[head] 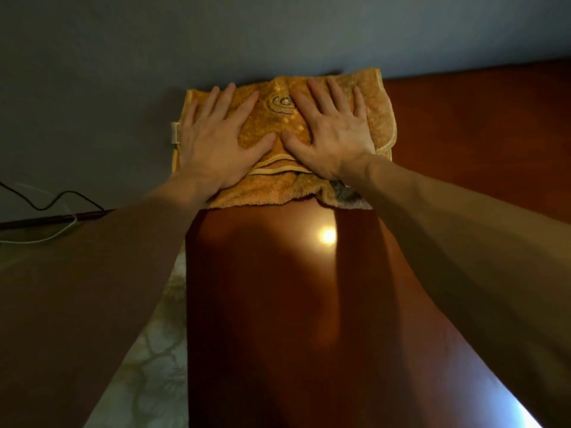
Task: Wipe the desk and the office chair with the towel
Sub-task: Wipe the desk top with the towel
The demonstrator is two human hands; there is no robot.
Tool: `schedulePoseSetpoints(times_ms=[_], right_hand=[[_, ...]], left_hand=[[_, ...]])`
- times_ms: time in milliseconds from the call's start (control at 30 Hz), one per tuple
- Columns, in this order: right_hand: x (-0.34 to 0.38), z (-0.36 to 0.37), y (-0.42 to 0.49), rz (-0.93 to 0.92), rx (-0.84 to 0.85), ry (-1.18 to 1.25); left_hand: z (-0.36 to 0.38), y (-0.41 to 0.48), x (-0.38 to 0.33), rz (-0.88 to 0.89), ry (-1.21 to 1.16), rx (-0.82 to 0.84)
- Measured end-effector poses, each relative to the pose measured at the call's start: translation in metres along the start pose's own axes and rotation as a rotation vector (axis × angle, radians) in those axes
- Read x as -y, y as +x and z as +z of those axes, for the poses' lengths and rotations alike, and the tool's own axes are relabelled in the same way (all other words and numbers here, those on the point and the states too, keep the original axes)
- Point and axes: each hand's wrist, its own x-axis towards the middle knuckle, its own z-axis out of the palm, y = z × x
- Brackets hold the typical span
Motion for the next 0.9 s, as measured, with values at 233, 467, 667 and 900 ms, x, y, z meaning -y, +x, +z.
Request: schedulePoseSetpoints(times_ms=[233, 467, 667, 900], right_hand=[[-0.004, 0.002, -0.020, -0.020, -0.002, 0.004], [-0.022, 0.001, -0.115, -0.048, -0.012, 0.021], [-0.041, 0.006, -0.251, -0.009, -0.030, 0.030], [-0.069, 0.014, -0.381, 0.040, -0.074, 0.052]], left_hand=[[-0.005, -0.020, -0.014, -0.027, 0.014, 0.044], [-0.009, -0.109, -0.071, -0.033, 0.030, 0.052], [0.000, -0.215, -0.139, 0.006, 0.033, 0.008], [0.005, -0.314, -0.211, 0.040, 0.063, 0.066]])
